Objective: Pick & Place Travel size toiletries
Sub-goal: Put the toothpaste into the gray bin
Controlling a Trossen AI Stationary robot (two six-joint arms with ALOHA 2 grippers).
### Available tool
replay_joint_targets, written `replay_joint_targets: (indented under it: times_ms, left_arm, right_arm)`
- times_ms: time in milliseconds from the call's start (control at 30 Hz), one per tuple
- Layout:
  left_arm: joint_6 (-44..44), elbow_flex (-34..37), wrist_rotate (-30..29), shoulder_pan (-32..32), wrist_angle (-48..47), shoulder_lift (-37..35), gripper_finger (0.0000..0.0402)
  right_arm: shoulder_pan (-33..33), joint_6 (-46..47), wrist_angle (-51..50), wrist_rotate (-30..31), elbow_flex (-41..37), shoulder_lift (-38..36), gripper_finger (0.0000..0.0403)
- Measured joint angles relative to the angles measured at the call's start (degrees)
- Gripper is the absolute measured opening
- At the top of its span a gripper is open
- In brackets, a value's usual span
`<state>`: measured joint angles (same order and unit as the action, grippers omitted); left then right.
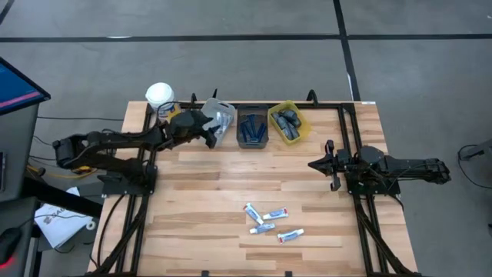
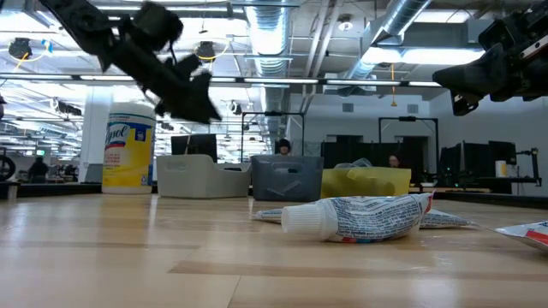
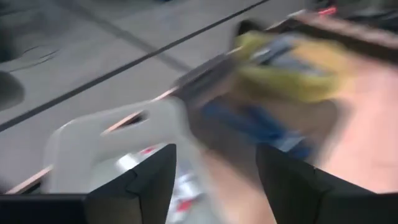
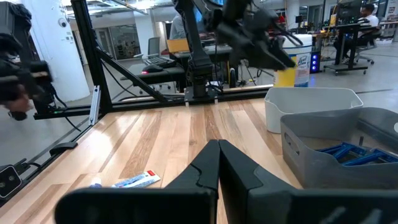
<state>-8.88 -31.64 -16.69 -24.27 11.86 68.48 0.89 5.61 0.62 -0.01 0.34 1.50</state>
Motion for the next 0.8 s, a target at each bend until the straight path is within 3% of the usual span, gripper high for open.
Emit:
replay_joint_targets:
  times_ms: [300, 533, 800]
  left_arm:
    - [7.16, -0.09, 19.47, 10.7, 3.29, -5.5, 0.0224]
    - [9.07, -0.09, 24.49, 20.63, 7.14, -2.28, 0.025]
    - [9.06, -2.52, 28.9, 26.64, 12.18, 8.74, 0.0257]
  right_arm:
    - [0.02, -0.02, 0.0, 0.0, -0.02, 0.0, 0.0]
    - [0.02, -0.02, 0.0, 0.01, -0.02, -0.01, 0.0]
    - [0.01, -0.01, 0.0, 0.02, -0.01, -0.02, 0.0]
